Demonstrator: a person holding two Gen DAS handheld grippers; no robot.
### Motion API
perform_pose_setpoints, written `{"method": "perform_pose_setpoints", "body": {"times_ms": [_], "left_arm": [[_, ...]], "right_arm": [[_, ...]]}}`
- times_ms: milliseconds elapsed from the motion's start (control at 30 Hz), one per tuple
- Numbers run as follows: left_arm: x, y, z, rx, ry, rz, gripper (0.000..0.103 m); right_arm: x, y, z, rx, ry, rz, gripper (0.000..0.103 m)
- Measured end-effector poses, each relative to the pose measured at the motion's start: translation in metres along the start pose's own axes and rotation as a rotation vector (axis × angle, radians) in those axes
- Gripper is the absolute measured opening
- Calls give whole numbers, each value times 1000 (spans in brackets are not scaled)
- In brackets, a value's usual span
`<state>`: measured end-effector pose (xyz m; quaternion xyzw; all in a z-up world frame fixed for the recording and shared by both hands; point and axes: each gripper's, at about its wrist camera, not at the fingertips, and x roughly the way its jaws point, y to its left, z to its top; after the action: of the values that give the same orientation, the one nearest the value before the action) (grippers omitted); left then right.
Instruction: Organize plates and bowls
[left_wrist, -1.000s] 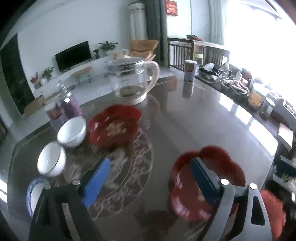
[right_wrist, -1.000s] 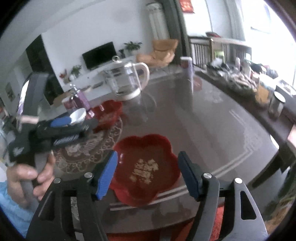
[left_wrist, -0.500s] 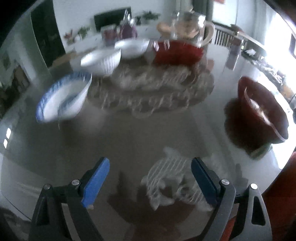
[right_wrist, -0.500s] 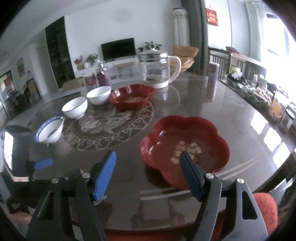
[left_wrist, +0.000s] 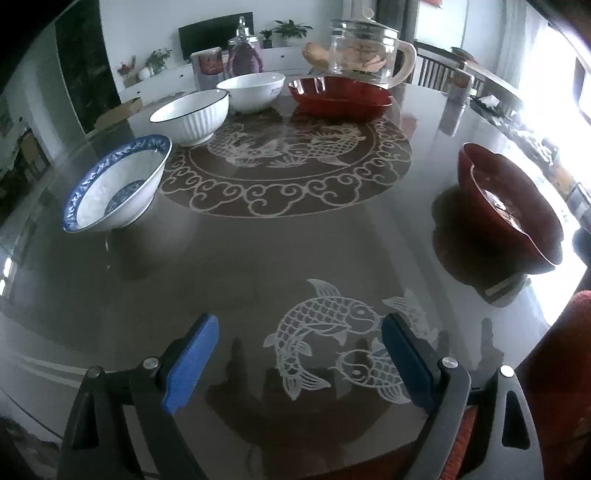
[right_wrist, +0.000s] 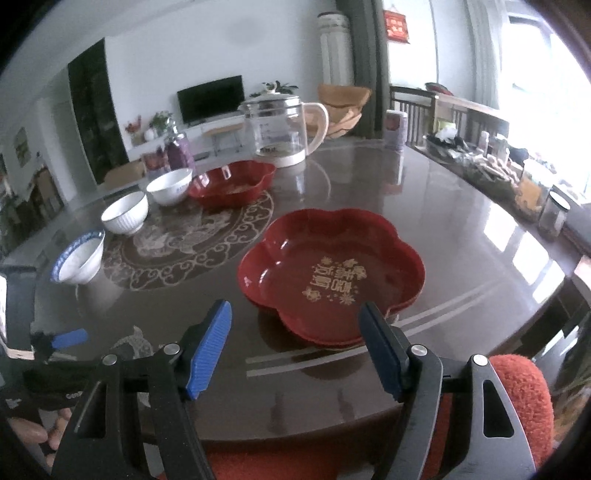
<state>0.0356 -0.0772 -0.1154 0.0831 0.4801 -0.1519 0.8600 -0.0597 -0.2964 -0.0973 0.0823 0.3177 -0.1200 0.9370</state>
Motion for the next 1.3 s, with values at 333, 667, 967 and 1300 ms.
{"method": "perform_pose_setpoints", "body": {"times_ms": [333,667,967,1300], "left_arm": [[9,10,13,-32,49,3,90],[44,32,195,-142,-18,-32,90],[132,21,269,-194,91,100,89],[166,16,287,-226,131,104,88]], "right_arm": [[10,7,-2,-56,11,44,75],[54,8,102,-41,86,197,76],[206,-7,241,117,331,246,78],[351,24,258,-26,467,119,77]]}}
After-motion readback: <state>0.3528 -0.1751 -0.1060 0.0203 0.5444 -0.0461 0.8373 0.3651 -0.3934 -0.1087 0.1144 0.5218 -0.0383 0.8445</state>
